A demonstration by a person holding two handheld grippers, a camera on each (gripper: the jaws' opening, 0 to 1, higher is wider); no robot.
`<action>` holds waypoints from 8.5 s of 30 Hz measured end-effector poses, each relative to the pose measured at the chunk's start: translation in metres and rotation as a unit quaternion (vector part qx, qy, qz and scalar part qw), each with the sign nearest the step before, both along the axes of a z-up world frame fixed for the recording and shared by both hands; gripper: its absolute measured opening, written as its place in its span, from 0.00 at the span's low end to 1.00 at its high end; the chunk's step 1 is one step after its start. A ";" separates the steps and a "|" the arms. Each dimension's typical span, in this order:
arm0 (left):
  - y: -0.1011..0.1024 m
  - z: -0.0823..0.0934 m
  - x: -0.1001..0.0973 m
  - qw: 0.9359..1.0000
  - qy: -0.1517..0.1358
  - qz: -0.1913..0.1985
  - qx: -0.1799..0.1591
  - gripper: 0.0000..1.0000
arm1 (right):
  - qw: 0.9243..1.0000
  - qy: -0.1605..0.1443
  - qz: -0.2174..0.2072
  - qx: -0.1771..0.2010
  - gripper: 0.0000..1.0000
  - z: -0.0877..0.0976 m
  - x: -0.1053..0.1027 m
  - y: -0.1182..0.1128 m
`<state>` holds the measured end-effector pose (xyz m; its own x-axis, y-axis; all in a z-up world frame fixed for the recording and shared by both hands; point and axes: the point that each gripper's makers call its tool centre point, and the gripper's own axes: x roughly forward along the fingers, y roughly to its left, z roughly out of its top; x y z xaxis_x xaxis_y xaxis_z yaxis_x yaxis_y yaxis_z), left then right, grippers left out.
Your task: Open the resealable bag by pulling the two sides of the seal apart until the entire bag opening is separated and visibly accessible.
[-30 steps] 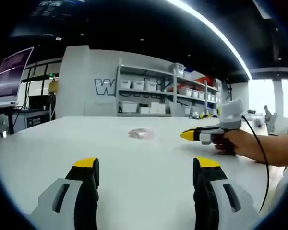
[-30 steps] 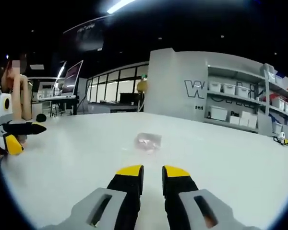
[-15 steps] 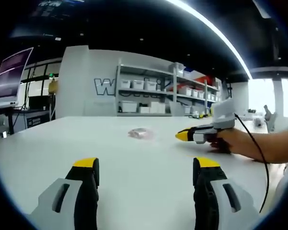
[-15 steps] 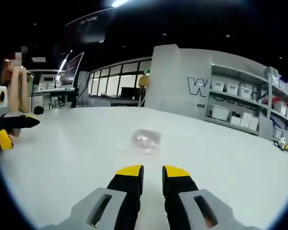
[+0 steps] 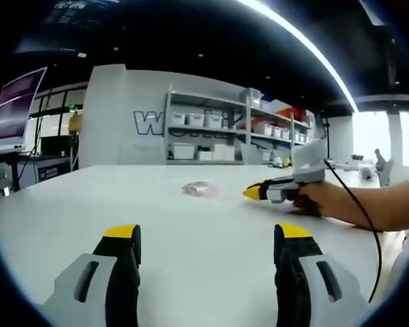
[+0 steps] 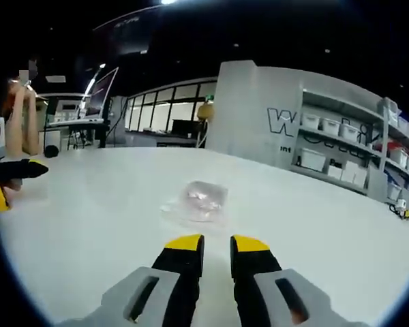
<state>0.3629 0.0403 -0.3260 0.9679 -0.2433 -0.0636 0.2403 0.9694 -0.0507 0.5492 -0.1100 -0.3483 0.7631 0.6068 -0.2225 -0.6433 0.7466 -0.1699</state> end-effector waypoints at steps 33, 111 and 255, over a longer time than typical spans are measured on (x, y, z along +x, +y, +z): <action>0.001 0.000 0.002 1.000 0.004 0.001 -0.009 0.79 | 0.999 -0.004 0.001 -0.033 0.13 -0.006 0.028 0.012; 0.002 -0.003 0.003 1.000 0.015 0.000 -0.011 0.77 | 0.994 0.019 0.077 0.077 0.00 0.026 0.038 0.071; 0.000 0.003 0.000 0.999 0.010 -0.011 -0.040 0.73 | 0.925 0.115 0.102 0.349 0.00 0.091 -0.095 0.061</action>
<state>0.3632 0.0400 -0.3234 0.9608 -0.2700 -0.0629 0.2601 0.9565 -0.1321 0.4543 -0.0493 -0.2571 0.5987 0.7894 0.1353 -0.7419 0.4829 0.4652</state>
